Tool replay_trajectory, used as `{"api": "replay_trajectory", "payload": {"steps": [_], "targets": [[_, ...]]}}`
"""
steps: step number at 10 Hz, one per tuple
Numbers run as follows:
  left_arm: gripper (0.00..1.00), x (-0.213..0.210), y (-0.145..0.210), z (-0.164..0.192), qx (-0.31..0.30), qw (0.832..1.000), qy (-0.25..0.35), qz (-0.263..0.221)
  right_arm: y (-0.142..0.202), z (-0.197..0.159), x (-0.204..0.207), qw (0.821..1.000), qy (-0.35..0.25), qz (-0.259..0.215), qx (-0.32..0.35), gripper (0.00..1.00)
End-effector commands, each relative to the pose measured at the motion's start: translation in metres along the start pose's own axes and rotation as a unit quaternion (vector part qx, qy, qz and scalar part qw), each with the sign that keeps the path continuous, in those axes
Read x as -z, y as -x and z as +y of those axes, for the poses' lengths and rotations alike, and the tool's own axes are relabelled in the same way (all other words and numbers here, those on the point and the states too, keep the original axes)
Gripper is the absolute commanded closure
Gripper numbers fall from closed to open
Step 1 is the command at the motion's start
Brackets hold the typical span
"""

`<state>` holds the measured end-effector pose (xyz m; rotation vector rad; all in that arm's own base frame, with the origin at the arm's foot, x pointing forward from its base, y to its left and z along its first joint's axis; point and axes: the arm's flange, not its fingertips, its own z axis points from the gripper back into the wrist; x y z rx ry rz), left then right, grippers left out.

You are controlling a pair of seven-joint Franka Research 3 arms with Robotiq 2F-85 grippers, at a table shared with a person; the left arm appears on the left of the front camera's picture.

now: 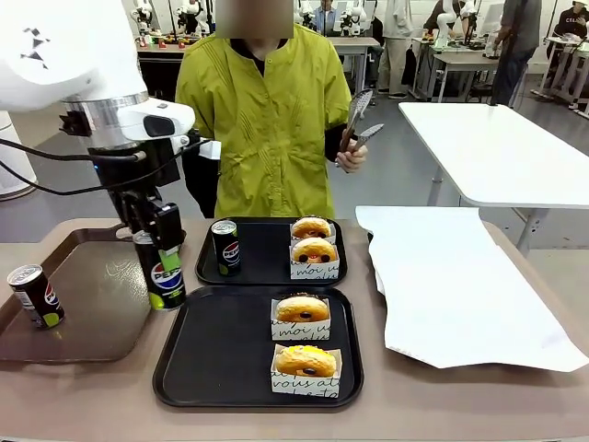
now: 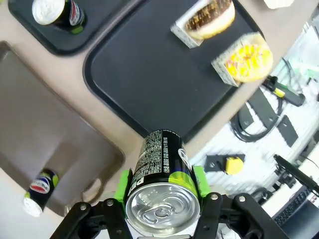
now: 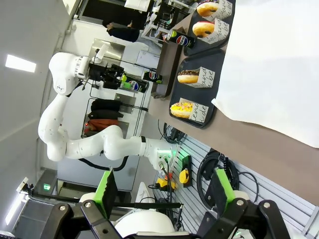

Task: Set up donuts and drinks on trays.
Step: Pick up one Pepsi coke from the Handle tray and place it on the Flat Tray without a Pepsi coke.

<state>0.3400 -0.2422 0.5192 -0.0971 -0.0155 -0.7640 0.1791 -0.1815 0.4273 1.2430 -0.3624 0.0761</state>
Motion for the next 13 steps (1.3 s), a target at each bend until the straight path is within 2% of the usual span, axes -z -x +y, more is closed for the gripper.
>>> {"api": "replay_trajectory", "payload": {"steps": [1,4,8,11,13], "targets": [[0.41,0.031,-0.022,-0.008,0.018,0.997,-0.052,-0.050,0.000,0.001,0.000,1.000,-0.007,-0.002,-0.008,0.00],[0.41,0.070,-0.033,-0.010,0.008,0.995,-0.080,-0.061,0.000,0.001,0.000,1.000,-0.007,-0.002,-0.008,0.00],[0.41,0.109,-0.039,-0.010,0.000,0.997,-0.052,-0.051,0.000,0.001,0.000,1.000,-0.007,-0.002,-0.008,0.00],[0.41,0.134,-0.042,-0.008,0.008,0.998,-0.058,-0.023,0.000,0.001,0.000,1.000,-0.007,-0.002,-0.008,0.00],[0.41,0.140,-0.042,-0.009,0.014,0.998,-0.062,-0.021,0.000,0.001,0.000,1.000,-0.007,-0.002,-0.008,0.00]]}}
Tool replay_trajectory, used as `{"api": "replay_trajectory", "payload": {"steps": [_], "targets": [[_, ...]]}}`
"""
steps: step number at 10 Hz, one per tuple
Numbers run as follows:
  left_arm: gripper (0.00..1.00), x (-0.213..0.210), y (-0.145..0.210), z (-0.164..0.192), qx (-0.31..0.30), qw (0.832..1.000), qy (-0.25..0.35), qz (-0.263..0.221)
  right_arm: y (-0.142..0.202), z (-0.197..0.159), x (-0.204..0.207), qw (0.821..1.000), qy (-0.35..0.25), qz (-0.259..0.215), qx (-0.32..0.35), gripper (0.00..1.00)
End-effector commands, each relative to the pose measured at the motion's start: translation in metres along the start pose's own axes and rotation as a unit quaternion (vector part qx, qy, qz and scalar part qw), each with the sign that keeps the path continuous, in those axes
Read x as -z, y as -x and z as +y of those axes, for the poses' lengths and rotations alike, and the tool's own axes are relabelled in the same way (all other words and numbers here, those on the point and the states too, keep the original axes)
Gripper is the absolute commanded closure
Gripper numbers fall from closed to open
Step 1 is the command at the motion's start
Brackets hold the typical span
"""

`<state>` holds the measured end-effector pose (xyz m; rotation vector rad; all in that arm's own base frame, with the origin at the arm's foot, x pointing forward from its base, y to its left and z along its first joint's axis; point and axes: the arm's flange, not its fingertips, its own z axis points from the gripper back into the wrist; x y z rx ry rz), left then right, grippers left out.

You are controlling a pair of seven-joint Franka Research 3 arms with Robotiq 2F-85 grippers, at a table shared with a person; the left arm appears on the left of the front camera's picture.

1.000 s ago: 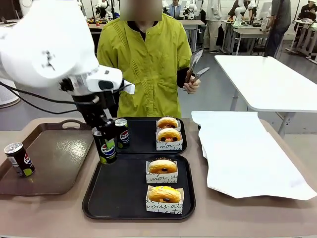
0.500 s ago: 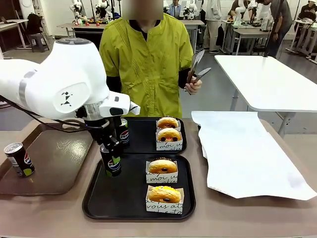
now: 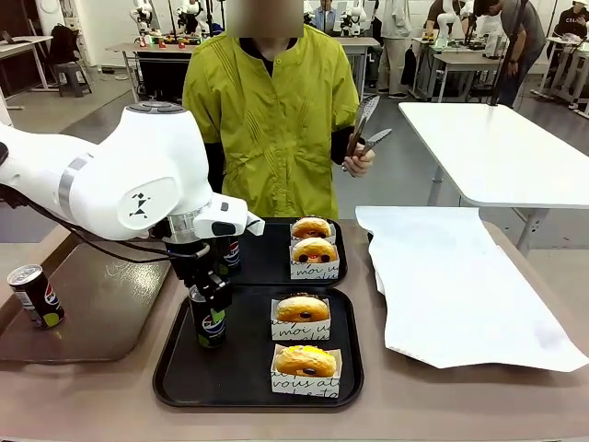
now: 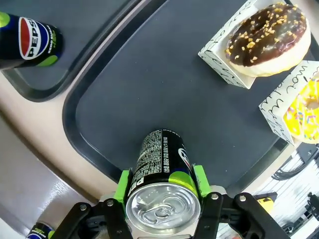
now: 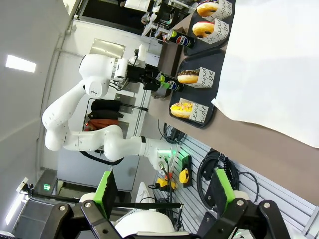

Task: Set up donuts and drinks on trays.
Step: Pick up one Pepsi coke from the Handle tray and place it on the Flat Tray without a Pepsi coke.

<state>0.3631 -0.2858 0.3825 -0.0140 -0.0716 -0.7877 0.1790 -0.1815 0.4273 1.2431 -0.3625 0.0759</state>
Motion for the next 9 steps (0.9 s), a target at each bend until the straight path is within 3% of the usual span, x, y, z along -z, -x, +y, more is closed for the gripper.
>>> {"api": "replay_trajectory", "payload": {"steps": [1,3,4,6,9], "targets": [[0.00,-0.005,-0.002,-0.003,0.005,1.000,-0.009,-0.016,0.000,0.001,0.000,1.000,-0.007,-0.002,-0.008,0.00],[0.00,-0.023,0.001,-0.003,0.005,0.999,-0.002,-0.032,0.000,0.001,0.000,1.000,-0.007,-0.002,-0.008,0.00],[0.19,-0.040,0.001,-0.002,0.013,0.999,-0.004,-0.038,0.000,0.001,0.000,1.000,-0.007,-0.002,-0.008,0.00],[0.00,-0.074,0.004,0.009,0.001,0.999,-0.023,-0.023,0.000,0.001,0.000,1.000,-0.007,-0.002,-0.008,0.00],[0.00,-0.110,0.022,0.013,-0.077,0.997,0.011,0.014,0.000,0.001,0.000,1.000,-0.007,-0.002,-0.008,0.00]]}}
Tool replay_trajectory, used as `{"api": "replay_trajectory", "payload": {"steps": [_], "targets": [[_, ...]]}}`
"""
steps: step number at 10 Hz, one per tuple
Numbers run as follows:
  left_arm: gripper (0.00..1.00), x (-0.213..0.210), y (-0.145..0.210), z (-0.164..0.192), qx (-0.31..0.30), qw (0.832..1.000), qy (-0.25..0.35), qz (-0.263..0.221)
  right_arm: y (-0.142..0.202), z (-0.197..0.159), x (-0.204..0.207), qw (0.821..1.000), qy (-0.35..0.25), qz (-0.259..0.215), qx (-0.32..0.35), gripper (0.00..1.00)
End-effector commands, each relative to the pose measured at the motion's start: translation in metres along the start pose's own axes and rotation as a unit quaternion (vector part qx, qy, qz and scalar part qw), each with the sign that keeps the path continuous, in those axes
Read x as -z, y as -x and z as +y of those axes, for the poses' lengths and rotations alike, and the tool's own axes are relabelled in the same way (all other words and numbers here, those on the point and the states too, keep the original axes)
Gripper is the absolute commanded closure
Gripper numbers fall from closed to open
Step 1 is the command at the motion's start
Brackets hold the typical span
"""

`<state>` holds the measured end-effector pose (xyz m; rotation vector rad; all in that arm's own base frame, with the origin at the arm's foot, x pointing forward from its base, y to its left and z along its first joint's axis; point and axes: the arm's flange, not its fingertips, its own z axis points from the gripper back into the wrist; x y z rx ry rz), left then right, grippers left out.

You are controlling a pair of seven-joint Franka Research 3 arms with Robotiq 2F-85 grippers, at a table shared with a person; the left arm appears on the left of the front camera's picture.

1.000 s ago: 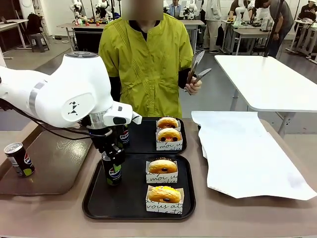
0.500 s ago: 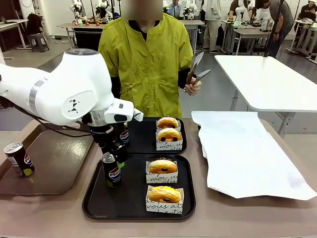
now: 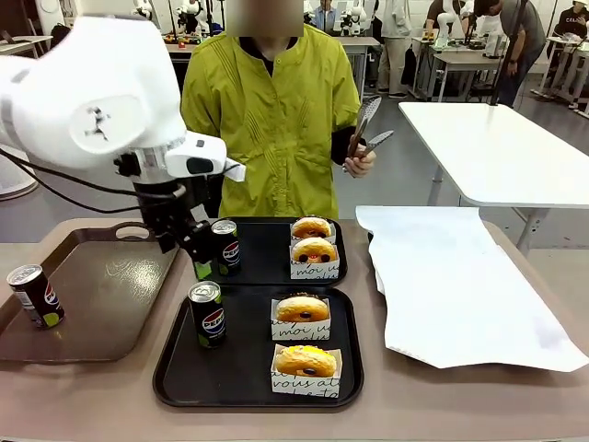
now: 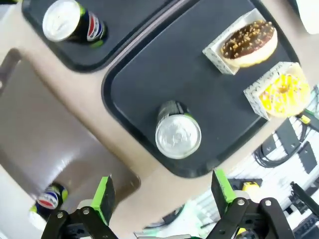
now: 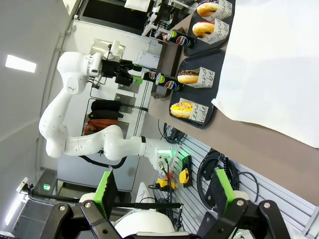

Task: Set up donuts and drinks on trays.
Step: Pick up one Pepsi coke from the Handle tray and place it on the Flat Tray without a Pepsi coke.

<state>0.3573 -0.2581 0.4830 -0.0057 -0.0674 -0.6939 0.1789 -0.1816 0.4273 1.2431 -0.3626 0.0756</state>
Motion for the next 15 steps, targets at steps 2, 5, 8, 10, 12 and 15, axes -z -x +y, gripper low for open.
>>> {"api": "replay_trajectory", "payload": {"steps": [2,5,8,10,12,15], "targets": [[0.00,-0.019,0.019,-0.004,-0.044,0.999,0.015,0.018,0.000,0.001,0.000,1.000,-0.007,-0.002,-0.008,0.00],[0.00,-0.009,0.007,0.001,-0.019,1.000,0.005,0.013,0.000,0.001,0.000,1.000,-0.007,-0.002,-0.008,0.00],[0.00,-0.009,0.007,0.001,-0.019,1.000,0.005,0.013,0.000,0.001,0.000,1.000,-0.007,-0.002,-0.008,0.00],[0.00,-0.015,0.008,0.027,-0.073,0.997,0.003,-0.005,0.000,0.001,0.000,1.000,-0.007,-0.002,-0.008,0.00],[0.00,-0.054,0.047,0.098,-0.191,0.955,0.195,-0.117,0.000,0.001,0.000,1.000,-0.007,-0.002,-0.008,0.00],[0.00,-0.085,0.178,0.166,-0.287,0.851,0.354,-0.259,0.000,0.001,0.000,1.000,-0.007,-0.002,-0.008,0.00]]}}
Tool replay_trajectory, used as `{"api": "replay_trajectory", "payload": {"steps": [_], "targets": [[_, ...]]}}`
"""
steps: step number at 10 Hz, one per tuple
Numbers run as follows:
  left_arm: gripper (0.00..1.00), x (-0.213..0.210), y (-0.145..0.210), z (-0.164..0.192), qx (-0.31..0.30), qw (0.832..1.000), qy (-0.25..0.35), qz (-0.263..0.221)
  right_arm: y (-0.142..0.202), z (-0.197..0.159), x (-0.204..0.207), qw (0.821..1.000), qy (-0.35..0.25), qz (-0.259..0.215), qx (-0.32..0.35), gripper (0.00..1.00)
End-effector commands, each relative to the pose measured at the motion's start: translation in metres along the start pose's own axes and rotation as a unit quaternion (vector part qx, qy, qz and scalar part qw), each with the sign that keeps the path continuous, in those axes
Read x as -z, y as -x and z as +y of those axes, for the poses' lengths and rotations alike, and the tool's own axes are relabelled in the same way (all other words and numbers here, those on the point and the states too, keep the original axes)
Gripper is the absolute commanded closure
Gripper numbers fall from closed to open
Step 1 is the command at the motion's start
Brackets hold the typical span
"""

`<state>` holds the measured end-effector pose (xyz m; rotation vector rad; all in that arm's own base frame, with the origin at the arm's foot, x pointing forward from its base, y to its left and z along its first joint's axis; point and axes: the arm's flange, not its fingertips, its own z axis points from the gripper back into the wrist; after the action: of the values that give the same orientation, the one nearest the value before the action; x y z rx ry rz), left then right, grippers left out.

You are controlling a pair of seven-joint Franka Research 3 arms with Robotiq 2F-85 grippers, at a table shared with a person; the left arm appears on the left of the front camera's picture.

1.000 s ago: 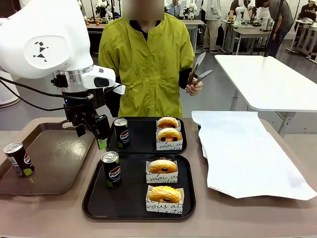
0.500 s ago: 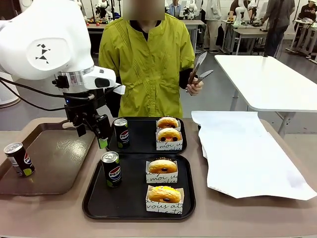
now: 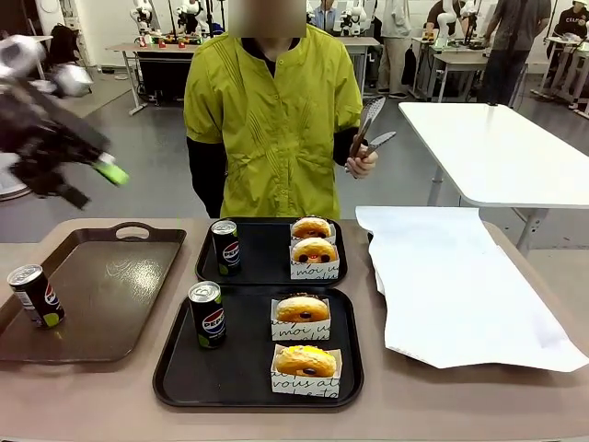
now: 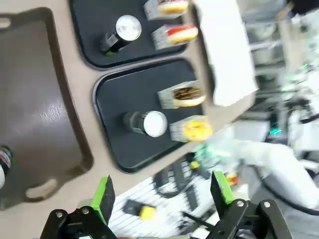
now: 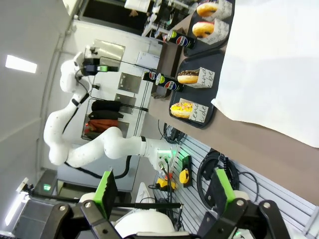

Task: Set up donuts and drinks on trays.
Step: Pick up one Pepsi coke from the Handle tray and place it on the Flat Tray without a Pepsi coke.

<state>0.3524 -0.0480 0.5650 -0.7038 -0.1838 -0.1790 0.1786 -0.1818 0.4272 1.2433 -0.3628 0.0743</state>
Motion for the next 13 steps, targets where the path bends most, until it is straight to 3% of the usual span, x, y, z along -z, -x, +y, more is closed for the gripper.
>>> {"api": "replay_trajectory", "payload": {"steps": [1,3,5,9,13], "targets": [[0.00,-0.049,0.057,0.042,-0.059,0.980,0.147,-0.118,0.000,0.001,0.000,1.000,-0.007,-0.001,-0.009,0.00],[0.00,-0.085,0.078,0.074,-0.091,0.961,0.235,-0.112,0.000,0.001,0.000,1.000,-0.007,-0.001,-0.009,0.00],[0.00,-0.092,0.105,0.106,-0.140,0.950,0.248,-0.126,0.000,0.001,0.000,1.000,-0.007,-0.001,-0.009,0.00],[0.00,-0.089,0.084,0.168,-0.197,0.946,0.236,-0.103,0.000,0.001,0.000,1.000,-0.007,-0.001,-0.009,0.00],[0.00,-0.093,0.085,0.210,-0.149,0.953,0.241,-0.105,0.000,0.001,0.000,1.000,-0.007,-0.001,-0.009,0.00]]}}
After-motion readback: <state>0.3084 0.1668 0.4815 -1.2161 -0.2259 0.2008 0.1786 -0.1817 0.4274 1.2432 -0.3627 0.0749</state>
